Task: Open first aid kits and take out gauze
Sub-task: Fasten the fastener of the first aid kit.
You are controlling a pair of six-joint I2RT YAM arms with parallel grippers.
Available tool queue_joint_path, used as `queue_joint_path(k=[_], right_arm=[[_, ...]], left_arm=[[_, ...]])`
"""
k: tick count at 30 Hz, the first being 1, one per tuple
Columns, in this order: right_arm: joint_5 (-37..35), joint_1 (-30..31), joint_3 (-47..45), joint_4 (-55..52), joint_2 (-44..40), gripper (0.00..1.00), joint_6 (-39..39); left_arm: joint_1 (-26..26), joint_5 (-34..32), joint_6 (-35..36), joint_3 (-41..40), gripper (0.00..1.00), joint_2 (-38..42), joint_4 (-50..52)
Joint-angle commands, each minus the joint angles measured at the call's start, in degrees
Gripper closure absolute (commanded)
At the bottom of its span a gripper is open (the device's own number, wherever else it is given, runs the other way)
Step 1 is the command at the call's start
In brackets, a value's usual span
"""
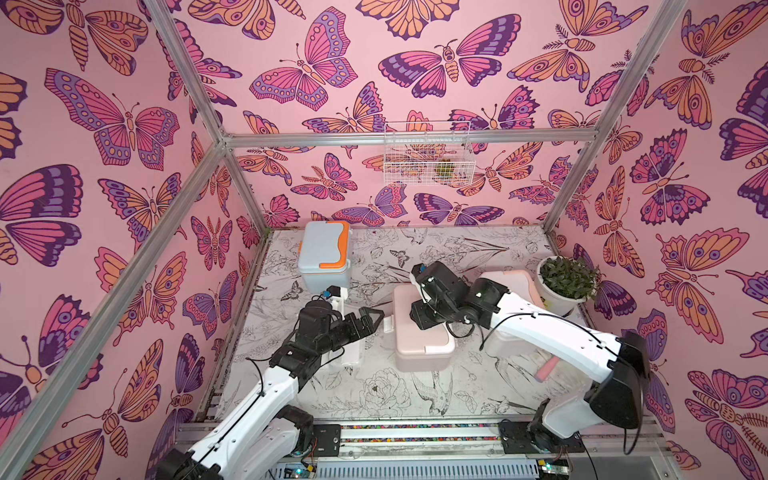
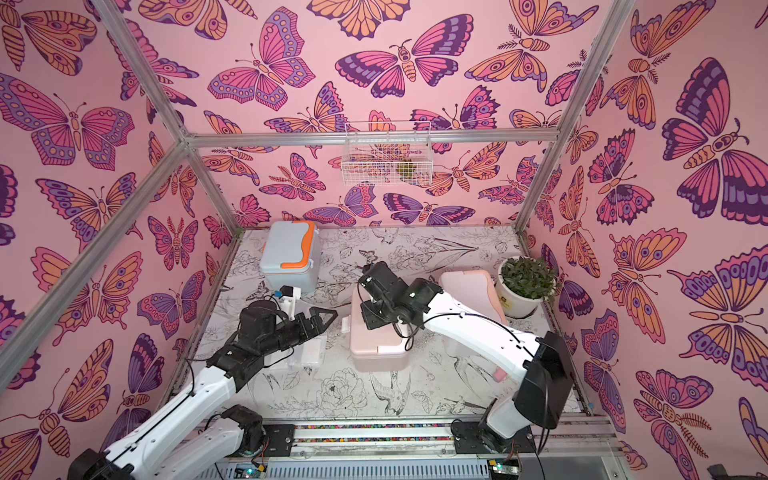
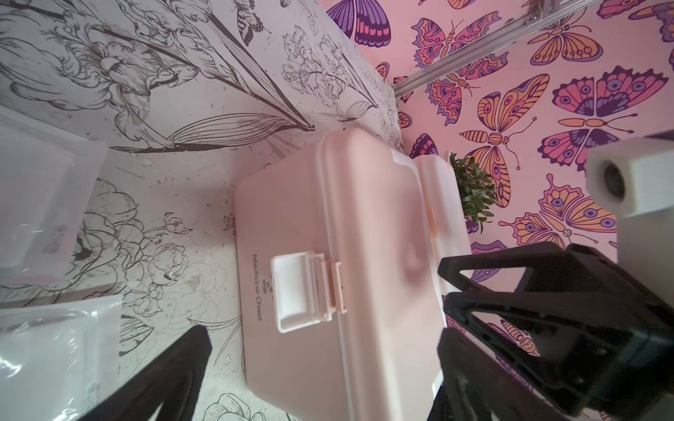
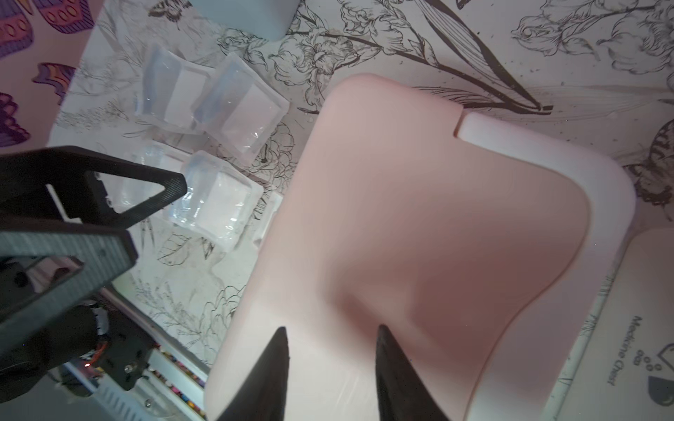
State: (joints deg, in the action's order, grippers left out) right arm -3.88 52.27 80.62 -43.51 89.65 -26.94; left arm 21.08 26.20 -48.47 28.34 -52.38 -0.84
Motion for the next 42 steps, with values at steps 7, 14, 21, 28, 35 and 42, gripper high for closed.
queue_joint_path(k=[7,14,21,28,35,42], right_arm=[[-7.5,1.2,0.2,-9.9,6.4,0.62,0.0],[-7.0,1.3,-3.9,-8.9,4.5,0.62,-1.3],[-5.9,1.3,-4.2,-8.2,4.0,0.62,-1.1],[-4.9,1.3,-4.5,-7.5,4.1,0.62,-1.1],[-4.6,1.3,-5.0,-7.1,3.4,0.63,-1.0],[-4.0,1.2,-5.2,-6.6,3.7,0.63,-1.0]], left_arm=[[-1.5,10.0,-6.2,-2.7,0.0,-11.3,-19.5],[-0.6,14.2,-10.9,-3.8,0.0,-19.9,-31.9],[3.2,14.8,-16.4,-5.1,0.0,-29.0,-45.4],[3.7,16.5,-25.2,-8.0,0.0,-34.9,-63.5],[3.7,16.8,-27.0,-8.4,0.01,-33.9,-66.2],[3.5,16.8,-26.1,-8.3,0.0,-28.7,-62.1]])
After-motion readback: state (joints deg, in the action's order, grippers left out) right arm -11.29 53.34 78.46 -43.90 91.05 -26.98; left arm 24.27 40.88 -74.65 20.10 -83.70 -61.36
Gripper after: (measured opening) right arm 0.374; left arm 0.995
